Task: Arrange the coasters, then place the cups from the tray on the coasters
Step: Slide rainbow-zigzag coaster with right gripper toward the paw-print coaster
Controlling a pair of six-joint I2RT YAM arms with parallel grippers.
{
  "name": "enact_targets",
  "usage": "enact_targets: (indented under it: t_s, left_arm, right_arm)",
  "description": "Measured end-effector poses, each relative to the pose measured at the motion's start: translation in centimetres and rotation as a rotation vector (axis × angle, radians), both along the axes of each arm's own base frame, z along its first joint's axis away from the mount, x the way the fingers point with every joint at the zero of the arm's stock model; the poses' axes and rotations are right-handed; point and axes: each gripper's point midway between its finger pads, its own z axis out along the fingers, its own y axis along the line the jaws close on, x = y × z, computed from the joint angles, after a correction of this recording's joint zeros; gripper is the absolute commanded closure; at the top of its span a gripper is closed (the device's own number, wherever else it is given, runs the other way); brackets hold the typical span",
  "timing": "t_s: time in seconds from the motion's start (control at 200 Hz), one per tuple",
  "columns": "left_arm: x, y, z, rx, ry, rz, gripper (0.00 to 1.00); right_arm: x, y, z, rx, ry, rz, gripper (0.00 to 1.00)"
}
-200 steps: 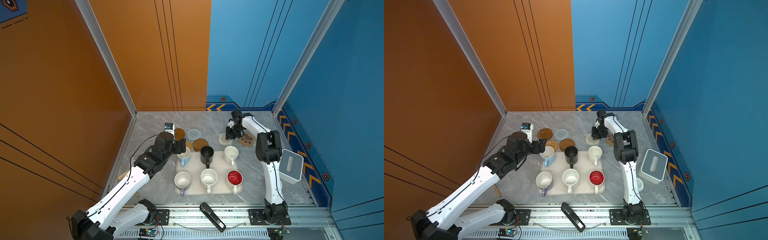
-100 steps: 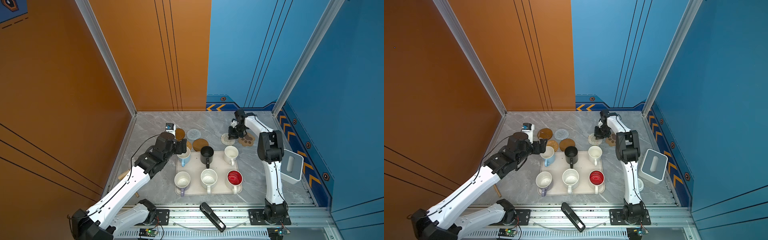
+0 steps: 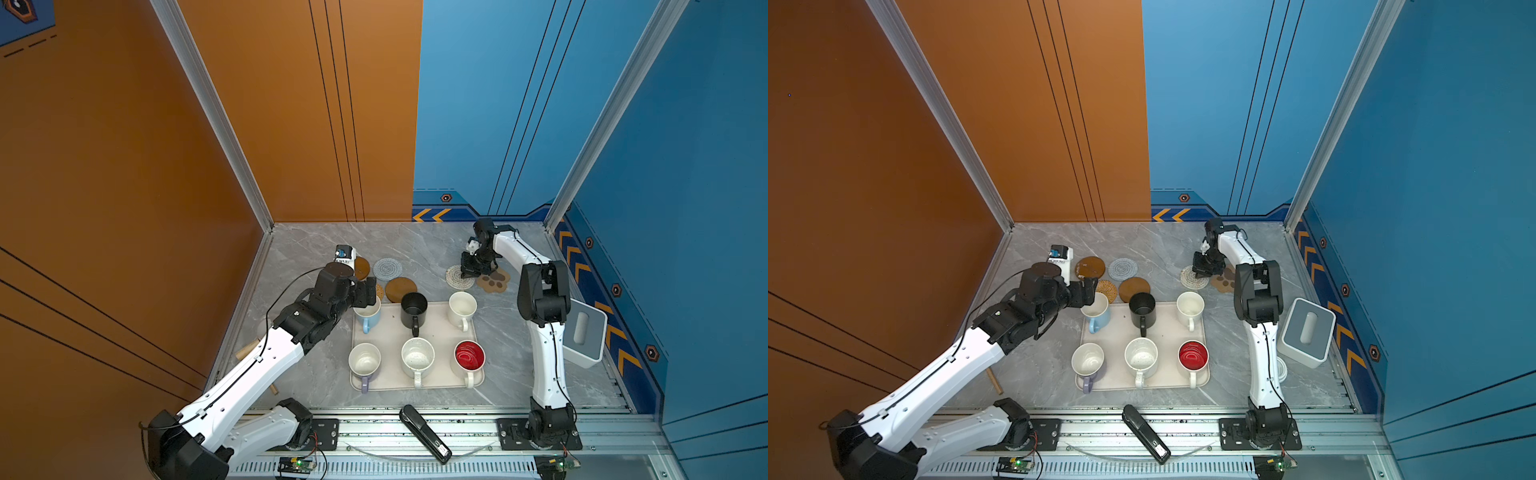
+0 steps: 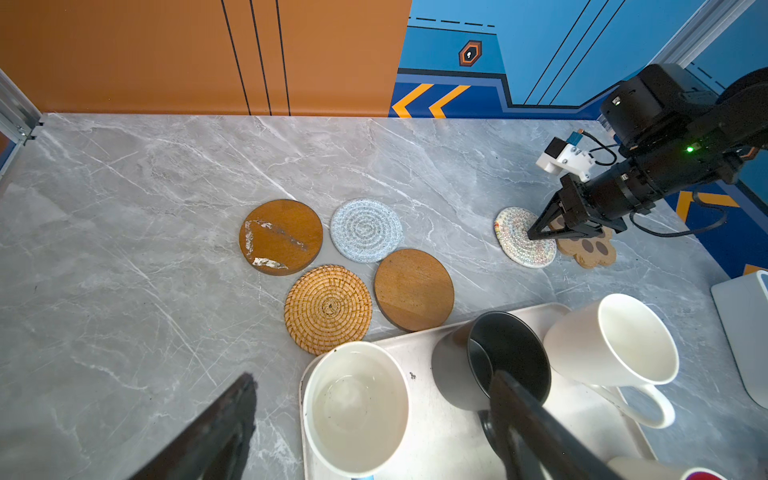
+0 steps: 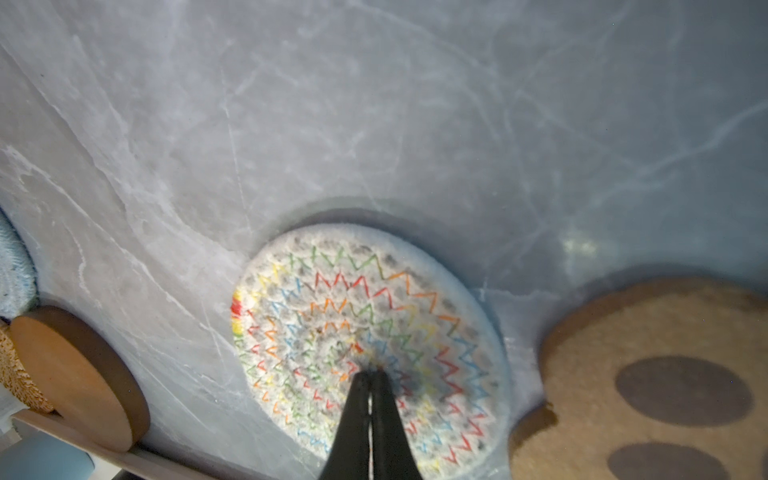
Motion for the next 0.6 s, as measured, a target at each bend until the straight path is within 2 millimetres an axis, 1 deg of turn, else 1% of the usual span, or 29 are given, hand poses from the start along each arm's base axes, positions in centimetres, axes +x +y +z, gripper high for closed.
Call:
enact_targets:
  t_s: [0.416, 0.601]
  left_arm:
    - [0.03, -0.12, -0.19, 0.005, 0.004, -0.001, 0.12]
    - [0.04, -0.08, -0.18, 0.006, 0.003, 0.001, 0.12]
  right_arm:
    - [0.01, 0.00, 0.08, 0.000, -0.001, 0.000, 1.00]
    - [-0.20, -0.38, 0.22, -0.015, -0.002, -0.005, 1.00]
